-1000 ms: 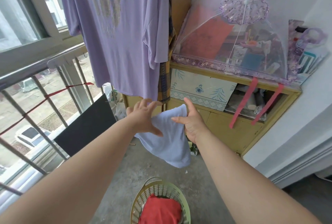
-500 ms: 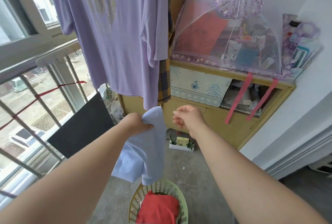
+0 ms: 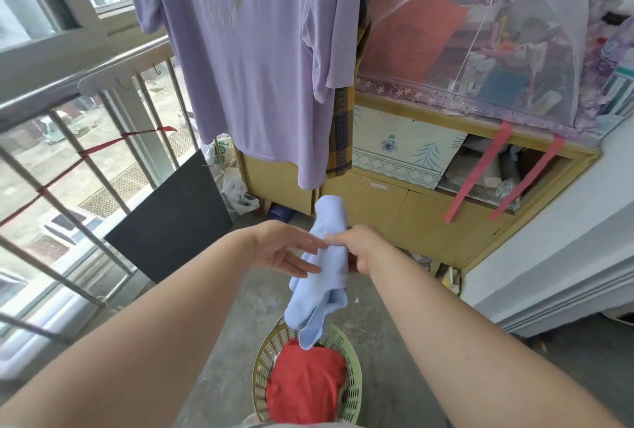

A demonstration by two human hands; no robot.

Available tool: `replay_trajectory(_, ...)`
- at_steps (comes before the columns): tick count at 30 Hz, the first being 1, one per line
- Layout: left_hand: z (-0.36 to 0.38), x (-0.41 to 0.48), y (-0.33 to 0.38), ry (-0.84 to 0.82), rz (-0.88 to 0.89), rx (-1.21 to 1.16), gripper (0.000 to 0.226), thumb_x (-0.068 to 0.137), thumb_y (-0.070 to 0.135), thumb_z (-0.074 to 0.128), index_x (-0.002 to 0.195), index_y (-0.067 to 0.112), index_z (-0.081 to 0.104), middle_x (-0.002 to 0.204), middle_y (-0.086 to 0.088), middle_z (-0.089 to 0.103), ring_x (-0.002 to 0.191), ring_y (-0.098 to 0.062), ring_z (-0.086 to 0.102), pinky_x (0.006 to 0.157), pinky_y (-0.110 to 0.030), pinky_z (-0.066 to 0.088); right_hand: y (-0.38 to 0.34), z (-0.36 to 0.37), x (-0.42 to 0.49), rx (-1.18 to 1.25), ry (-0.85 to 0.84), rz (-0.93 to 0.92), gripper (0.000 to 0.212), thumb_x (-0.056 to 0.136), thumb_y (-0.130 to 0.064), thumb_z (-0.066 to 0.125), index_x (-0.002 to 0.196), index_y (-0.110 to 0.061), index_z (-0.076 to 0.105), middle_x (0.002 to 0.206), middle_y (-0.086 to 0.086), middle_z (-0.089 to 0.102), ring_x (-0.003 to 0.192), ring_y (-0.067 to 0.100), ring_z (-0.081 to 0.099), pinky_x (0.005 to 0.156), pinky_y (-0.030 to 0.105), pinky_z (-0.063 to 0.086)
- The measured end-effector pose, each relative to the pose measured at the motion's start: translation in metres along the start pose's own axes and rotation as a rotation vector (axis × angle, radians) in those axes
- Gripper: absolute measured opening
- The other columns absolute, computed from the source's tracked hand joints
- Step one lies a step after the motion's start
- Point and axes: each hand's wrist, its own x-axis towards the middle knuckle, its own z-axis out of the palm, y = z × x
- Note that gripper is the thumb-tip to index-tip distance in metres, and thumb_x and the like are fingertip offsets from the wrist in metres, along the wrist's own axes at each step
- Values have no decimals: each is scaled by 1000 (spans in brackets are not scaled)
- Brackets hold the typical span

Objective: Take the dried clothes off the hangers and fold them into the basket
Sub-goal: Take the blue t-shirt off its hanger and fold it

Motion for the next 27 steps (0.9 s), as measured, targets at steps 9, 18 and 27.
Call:
replay_trajectory(9,-22,37,-39,533,-17,111,19,97,12,44,103,15,62,105,-6,65,83,-17,62,75,-28,47,59,-22,34,-117,240,13,23,78,5,55,99,-3,61,94,16,63,83,27,61,72,32,47)
replay_trajectory(18,-44,96,-113,560,-103,46,18,94,10,51,109,17,60,102,-5,64,76,-13,60,64,-22,43,157,-21,83,-97,311,156,25,77,-1,57,101,-6,64,84,12,65,76,26,62,66,30,47)
replay_trajectory(27,-53,171,-172,499,-175,53,17,93,4,51,103,17,56,78,1,60,62,-9,56,58,-22,39,258,10,139,-36,237,279,28,77,-4,59,103,-11,65,89,10,69,79,25,66,70,33,51)
